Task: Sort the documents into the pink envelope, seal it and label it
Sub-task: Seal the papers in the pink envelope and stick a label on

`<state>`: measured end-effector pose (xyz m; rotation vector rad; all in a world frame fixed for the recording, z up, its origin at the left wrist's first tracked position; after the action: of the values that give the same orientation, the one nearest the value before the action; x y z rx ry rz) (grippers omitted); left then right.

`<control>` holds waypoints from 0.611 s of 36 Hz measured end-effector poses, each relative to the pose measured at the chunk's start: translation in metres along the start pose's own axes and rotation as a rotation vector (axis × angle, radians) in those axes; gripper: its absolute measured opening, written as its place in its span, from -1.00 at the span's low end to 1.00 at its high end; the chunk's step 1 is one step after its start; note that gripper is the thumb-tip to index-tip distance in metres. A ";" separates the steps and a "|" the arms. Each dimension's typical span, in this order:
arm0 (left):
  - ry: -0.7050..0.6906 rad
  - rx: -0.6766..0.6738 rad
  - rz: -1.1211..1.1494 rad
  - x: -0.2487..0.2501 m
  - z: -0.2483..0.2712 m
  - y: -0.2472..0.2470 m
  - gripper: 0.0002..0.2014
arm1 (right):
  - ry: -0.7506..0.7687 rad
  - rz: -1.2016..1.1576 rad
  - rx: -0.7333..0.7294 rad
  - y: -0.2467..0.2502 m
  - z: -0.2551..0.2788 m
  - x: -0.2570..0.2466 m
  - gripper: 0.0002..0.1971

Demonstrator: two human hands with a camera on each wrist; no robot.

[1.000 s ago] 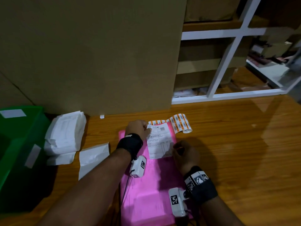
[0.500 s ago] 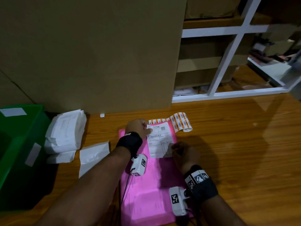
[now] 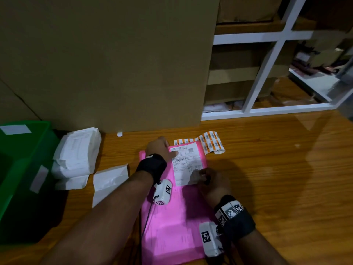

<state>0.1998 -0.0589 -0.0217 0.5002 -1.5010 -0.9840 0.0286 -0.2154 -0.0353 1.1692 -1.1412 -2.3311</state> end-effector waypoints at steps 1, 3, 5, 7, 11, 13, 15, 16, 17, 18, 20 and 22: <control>-0.006 0.000 0.004 0.001 0.001 0.000 -0.68 | 0.003 -0.005 0.001 0.000 0.000 -0.001 -0.74; -0.028 0.003 0.017 0.004 0.004 0.001 -0.71 | 0.010 0.065 -0.029 -0.002 0.003 -0.001 -0.73; -0.074 -0.021 0.009 0.007 0.009 0.000 -0.73 | 0.009 0.138 -0.029 -0.003 0.005 0.003 -0.66; -0.141 -0.067 -0.046 0.010 0.017 -0.003 -0.76 | 0.002 0.093 -0.015 -0.002 0.007 0.009 -0.56; -0.349 -0.127 -0.251 0.020 0.038 -0.010 -0.77 | 0.172 0.297 0.004 0.000 0.014 -0.010 -0.46; -0.463 -0.170 -0.333 0.028 0.049 -0.020 -0.71 | 0.283 0.482 -0.039 -0.005 0.014 -0.028 -0.25; -0.543 -0.205 -0.389 0.036 0.060 -0.027 -0.76 | 0.312 0.588 -0.106 -0.012 0.008 -0.038 -0.23; -0.565 -0.217 -0.409 0.040 0.064 -0.030 -0.80 | 0.335 0.629 -0.122 -0.017 0.003 -0.043 -0.24; -0.572 -0.232 -0.416 0.041 0.068 -0.033 -0.82 | 0.358 0.662 -0.133 -0.022 -0.002 -0.048 -0.23; -0.569 -0.256 -0.416 0.039 0.071 -0.036 -0.79 | 0.377 0.694 -0.152 -0.028 -0.007 -0.051 -0.21; -0.565 -0.294 -0.410 0.035 0.075 -0.043 -0.64 | 0.392 0.718 -0.205 -0.037 -0.015 -0.056 -0.16; -0.585 -0.309 -0.410 0.034 0.080 -0.046 -0.50 | 0.402 0.722 -0.215 -0.042 -0.022 -0.061 -0.14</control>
<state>0.1067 -0.0876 -0.0327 0.3107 -1.7428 -1.7651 0.0871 -0.1652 -0.0423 0.8892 -0.9281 -1.5427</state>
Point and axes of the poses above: each hand's wrist, its own z-axis away from the middle knuckle, its own y-axis out of the back of the hand, x = y × z, the point moved 9 cm from there along -z, towards the middle knuckle, and after that the axes turned 8 degrees about -y, right-handed, at the moved point
